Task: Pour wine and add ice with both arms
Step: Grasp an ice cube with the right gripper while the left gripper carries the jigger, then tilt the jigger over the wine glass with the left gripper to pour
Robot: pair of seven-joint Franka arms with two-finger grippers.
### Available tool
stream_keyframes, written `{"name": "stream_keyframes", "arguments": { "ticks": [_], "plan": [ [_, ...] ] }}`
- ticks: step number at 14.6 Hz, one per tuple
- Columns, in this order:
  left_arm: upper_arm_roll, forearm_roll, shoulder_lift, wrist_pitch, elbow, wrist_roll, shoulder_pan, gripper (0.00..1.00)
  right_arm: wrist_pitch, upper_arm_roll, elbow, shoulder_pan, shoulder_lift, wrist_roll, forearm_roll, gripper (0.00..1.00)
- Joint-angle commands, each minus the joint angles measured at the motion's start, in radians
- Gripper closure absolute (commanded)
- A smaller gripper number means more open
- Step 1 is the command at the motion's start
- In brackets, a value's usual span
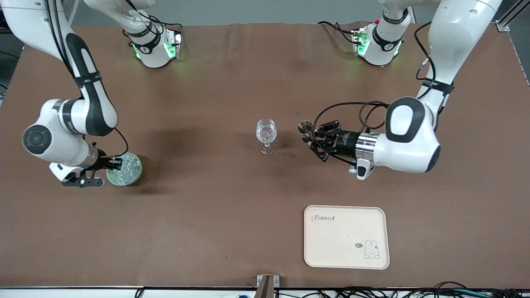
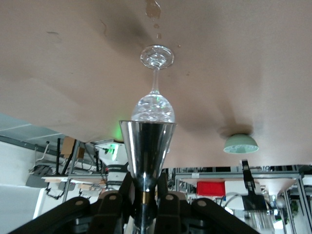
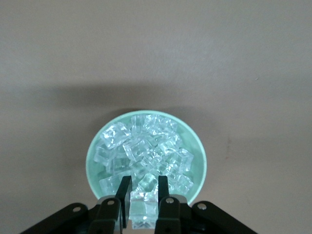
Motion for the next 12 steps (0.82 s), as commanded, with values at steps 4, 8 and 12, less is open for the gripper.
{"name": "stream_keyframes", "arguments": {
  "ticks": [4,8,12],
  "plan": [
    [-0.121,0.107,0.075,0.182,0.005,-0.117,0.003,1.0,-0.229,-0.002,0.149,-0.022,-0.131,-0.002,0.018,0.97],
    [-0.157,0.202,0.099,0.196,0.002,-0.146,-0.005,1.0,-0.399,-0.002,0.261,-0.039,-0.217,-0.002,0.018,0.97],
    [-0.158,0.255,0.104,0.236,-0.002,-0.184,-0.042,1.0,-0.524,-0.002,0.332,-0.052,-0.318,-0.009,0.016,0.97]
  ]
}}
